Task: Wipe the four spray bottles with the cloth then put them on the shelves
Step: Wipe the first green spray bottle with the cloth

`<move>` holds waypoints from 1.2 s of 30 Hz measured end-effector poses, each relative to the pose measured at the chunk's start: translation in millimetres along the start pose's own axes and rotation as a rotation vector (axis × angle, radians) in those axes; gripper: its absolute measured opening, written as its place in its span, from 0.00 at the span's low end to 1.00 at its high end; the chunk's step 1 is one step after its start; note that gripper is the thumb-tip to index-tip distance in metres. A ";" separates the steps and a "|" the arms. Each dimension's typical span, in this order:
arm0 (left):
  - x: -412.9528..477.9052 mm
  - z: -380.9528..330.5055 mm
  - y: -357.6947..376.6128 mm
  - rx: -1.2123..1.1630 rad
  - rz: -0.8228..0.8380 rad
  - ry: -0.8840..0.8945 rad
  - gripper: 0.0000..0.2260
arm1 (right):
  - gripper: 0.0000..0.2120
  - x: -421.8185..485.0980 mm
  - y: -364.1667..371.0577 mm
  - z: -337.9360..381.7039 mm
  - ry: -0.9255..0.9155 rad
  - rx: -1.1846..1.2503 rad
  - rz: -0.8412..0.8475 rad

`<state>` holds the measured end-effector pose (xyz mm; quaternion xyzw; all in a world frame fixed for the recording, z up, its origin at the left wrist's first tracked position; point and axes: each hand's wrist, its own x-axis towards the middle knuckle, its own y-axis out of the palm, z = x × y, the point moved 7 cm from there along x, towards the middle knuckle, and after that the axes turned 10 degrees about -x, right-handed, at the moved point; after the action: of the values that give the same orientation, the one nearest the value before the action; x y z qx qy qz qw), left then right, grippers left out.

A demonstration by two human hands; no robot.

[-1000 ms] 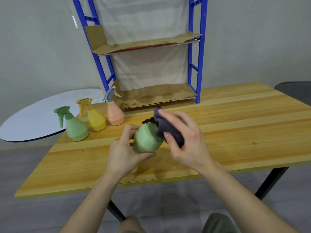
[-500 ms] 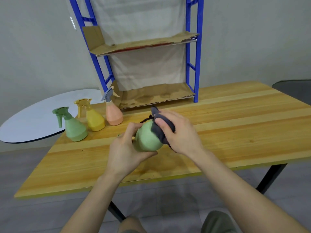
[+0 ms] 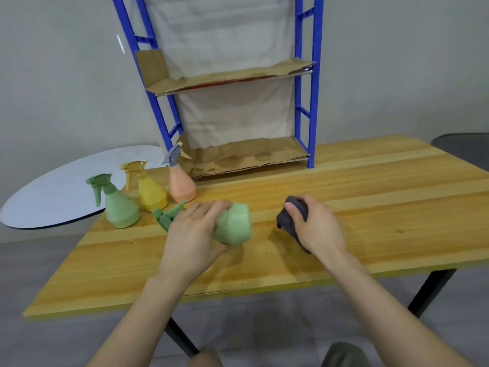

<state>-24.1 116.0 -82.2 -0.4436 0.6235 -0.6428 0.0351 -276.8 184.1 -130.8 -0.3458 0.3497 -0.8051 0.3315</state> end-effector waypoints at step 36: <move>48.3 23.7 1.4 -0.607 0.018 -0.101 0.10 | 0.26 -16.9 -16.5 93.6 -0.372 0.411 -0.196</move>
<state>-39.5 68.5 -62.0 -0.4597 0.7884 -0.4040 -0.0625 -198.7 174.8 -74.9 -0.4453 0.0776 -0.8100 0.3737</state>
